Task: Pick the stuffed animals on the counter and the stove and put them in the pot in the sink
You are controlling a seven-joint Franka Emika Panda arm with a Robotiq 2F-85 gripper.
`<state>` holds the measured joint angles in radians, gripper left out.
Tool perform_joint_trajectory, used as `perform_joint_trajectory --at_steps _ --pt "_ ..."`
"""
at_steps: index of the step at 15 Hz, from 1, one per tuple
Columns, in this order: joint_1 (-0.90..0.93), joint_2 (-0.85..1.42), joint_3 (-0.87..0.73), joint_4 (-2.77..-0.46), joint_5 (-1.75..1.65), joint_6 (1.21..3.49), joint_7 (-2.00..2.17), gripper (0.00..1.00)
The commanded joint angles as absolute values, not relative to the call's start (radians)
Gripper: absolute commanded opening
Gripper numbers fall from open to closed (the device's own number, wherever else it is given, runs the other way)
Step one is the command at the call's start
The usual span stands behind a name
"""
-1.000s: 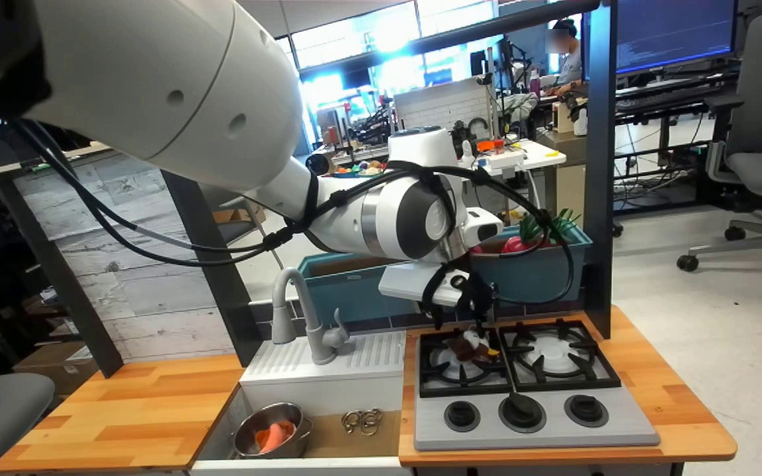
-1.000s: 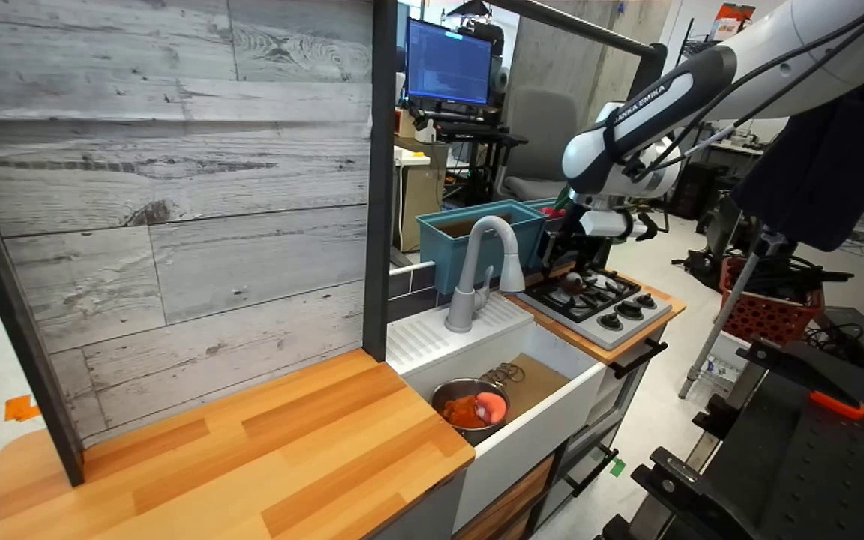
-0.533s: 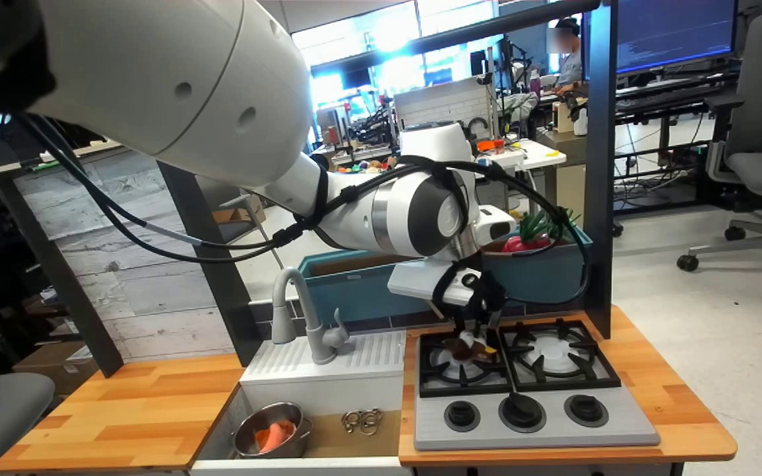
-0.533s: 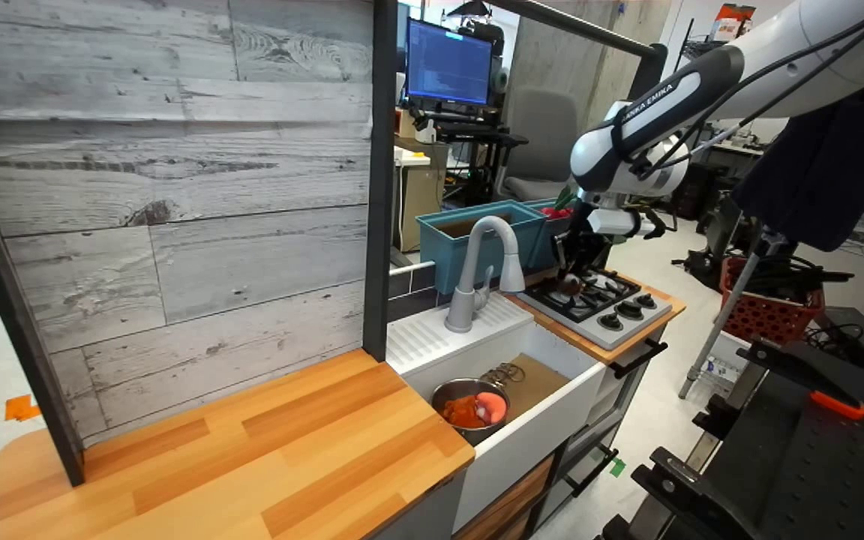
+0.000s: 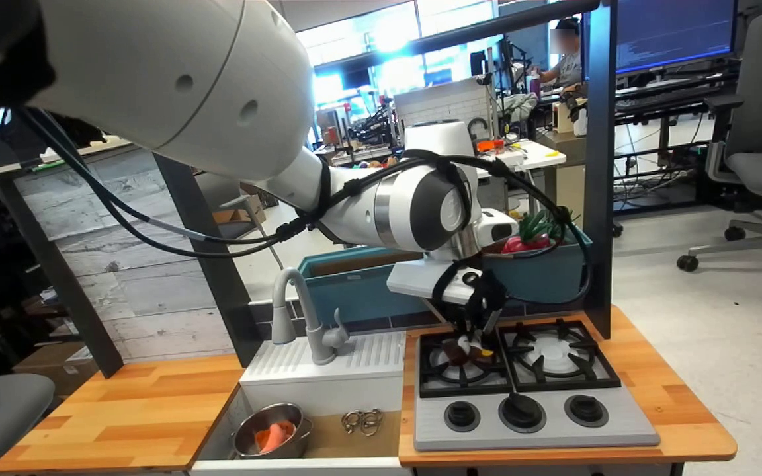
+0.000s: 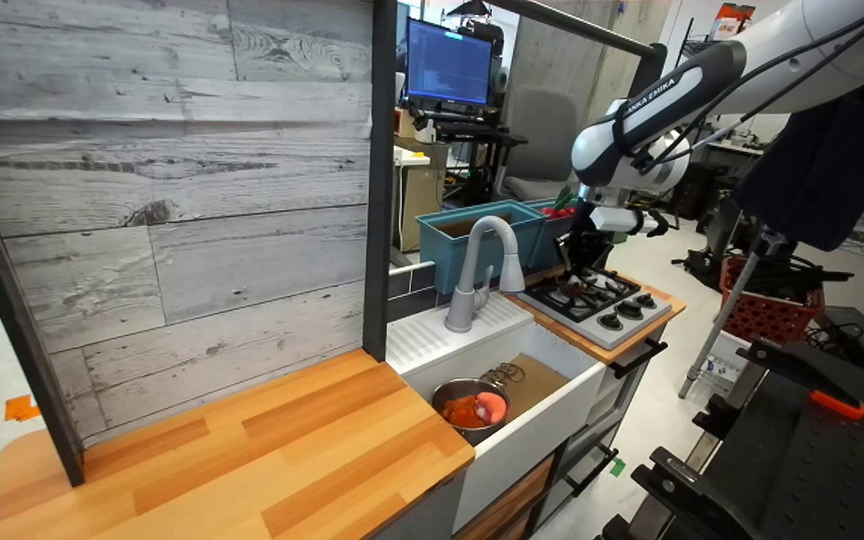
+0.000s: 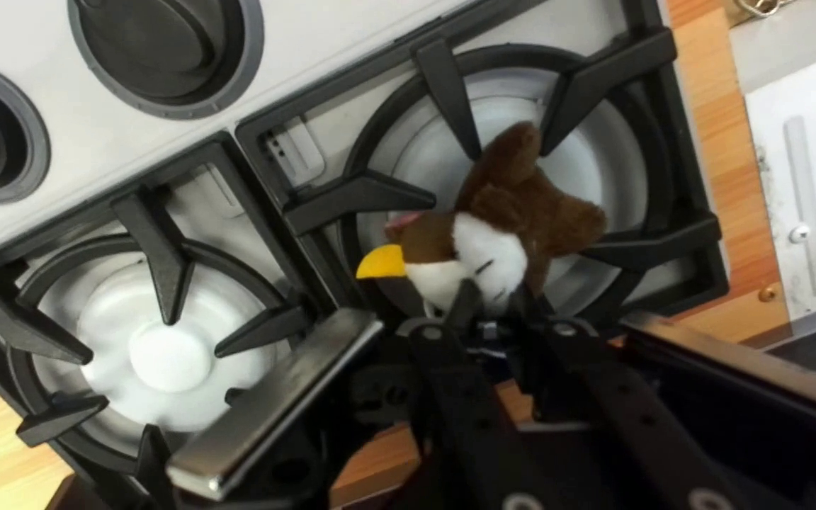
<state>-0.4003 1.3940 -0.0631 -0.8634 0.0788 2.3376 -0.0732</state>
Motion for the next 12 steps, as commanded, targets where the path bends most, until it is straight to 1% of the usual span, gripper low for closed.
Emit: perform_joint_trajectory --at_steps 1,5,12 --pt "-0.408 1.282 -0.026 -0.995 0.086 2.404 -0.161 0.03" --pt "-0.398 1.175 0.021 -1.182 0.077 2.571 -0.295 0.03" --pt "-0.379 1.016 0.104 -1.5 0.053 2.642 -0.481 0.03"
